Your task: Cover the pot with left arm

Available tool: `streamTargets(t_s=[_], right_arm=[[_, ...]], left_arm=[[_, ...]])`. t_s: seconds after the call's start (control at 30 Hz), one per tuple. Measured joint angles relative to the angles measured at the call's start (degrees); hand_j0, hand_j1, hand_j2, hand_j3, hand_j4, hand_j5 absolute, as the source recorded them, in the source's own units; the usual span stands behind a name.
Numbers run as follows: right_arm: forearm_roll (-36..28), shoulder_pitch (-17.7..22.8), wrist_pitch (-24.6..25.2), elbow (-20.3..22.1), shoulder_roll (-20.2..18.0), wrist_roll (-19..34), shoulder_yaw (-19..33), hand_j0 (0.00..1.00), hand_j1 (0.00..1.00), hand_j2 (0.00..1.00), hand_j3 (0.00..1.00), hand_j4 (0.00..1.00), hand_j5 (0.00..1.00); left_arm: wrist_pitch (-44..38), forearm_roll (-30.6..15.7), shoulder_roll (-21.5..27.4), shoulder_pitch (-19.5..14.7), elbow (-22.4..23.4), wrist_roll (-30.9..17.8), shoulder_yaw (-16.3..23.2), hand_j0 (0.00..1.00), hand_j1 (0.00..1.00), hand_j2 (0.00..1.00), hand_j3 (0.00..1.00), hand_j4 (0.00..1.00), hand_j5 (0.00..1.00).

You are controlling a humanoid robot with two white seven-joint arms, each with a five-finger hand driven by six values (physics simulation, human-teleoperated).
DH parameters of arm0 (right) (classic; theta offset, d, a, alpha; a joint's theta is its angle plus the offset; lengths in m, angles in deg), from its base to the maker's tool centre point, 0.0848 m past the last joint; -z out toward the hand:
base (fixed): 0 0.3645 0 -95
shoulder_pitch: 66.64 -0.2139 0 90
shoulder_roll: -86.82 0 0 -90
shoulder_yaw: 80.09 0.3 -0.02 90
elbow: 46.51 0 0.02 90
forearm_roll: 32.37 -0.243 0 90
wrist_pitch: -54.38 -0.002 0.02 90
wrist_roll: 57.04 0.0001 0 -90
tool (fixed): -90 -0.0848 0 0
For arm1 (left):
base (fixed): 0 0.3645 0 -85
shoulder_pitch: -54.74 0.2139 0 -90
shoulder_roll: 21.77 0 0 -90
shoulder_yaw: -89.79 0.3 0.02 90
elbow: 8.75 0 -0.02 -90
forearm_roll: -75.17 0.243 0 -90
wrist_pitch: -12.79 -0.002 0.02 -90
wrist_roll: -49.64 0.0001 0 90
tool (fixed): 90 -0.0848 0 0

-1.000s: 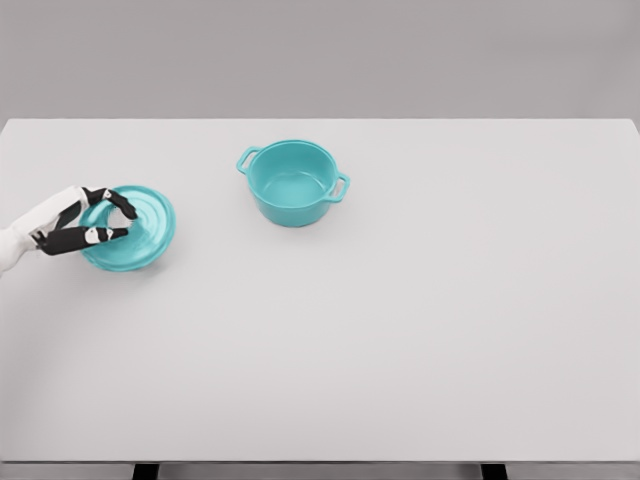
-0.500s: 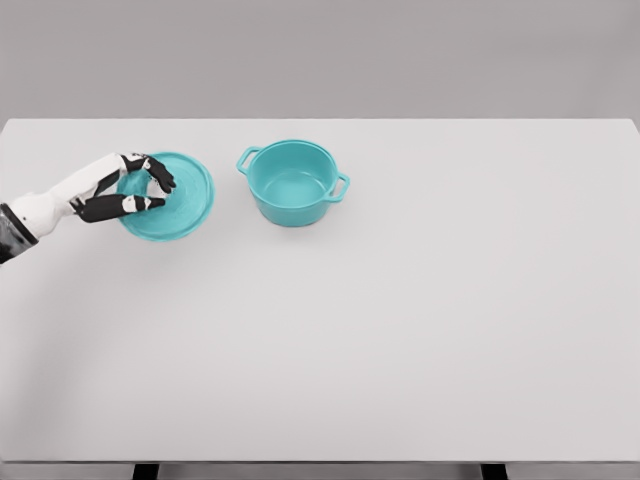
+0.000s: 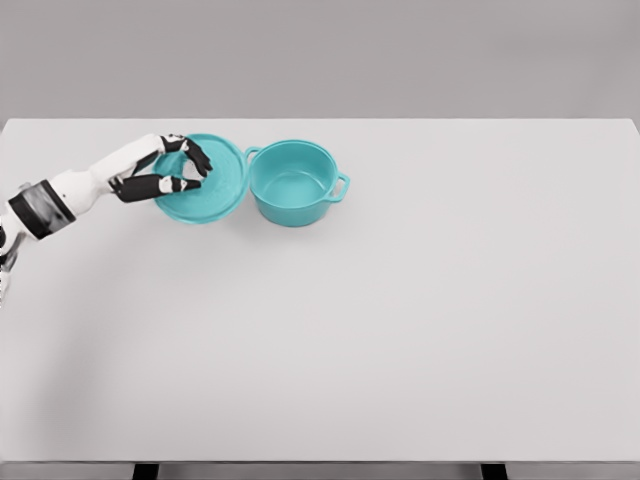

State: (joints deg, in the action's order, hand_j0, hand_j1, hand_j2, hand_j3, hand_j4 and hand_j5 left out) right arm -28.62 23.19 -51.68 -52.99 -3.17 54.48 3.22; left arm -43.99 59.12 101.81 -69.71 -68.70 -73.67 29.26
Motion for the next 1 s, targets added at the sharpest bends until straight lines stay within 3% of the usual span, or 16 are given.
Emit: streamTargets(t_s=[0.3, 0.7, 1.0], right_arm=[[0.0, 0.0, 0.0, 0.0, 0.0, 0.0, 0.0, 1.0, 1.0, 1.0, 1.0, 1.0, 1.0], [0.0, 0.0, 0.0, 0.0, 0.0, 0.0, 0.0, 1.0, 1.0, 1.0, 1.0, 1.0, 1.0], [0.0, 0.0, 0.0, 0.0, 0.0, 0.0, 0.0, 1.0, 1.0, 1.0, 1.0, 1.0, 1.0]], left_arm=[[-3.3, 3.0, -4.7, -4.4, 0.9, -0.2, 0.3, 0.39, 0.39, 0.39, 0.39, 0.39, 0.39], [-7.1, 3.2, -12.1, -11.1, 9.0, -1.1, 3.4, 0.39, 0.39, 0.39, 0.39, 0.39, 0.39], [-7.4, 3.3, -17.4, -13.2, 15.7, -1.7, 3.5, 0.39, 0.39, 0.39, 0.39, 0.39, 0.39]])
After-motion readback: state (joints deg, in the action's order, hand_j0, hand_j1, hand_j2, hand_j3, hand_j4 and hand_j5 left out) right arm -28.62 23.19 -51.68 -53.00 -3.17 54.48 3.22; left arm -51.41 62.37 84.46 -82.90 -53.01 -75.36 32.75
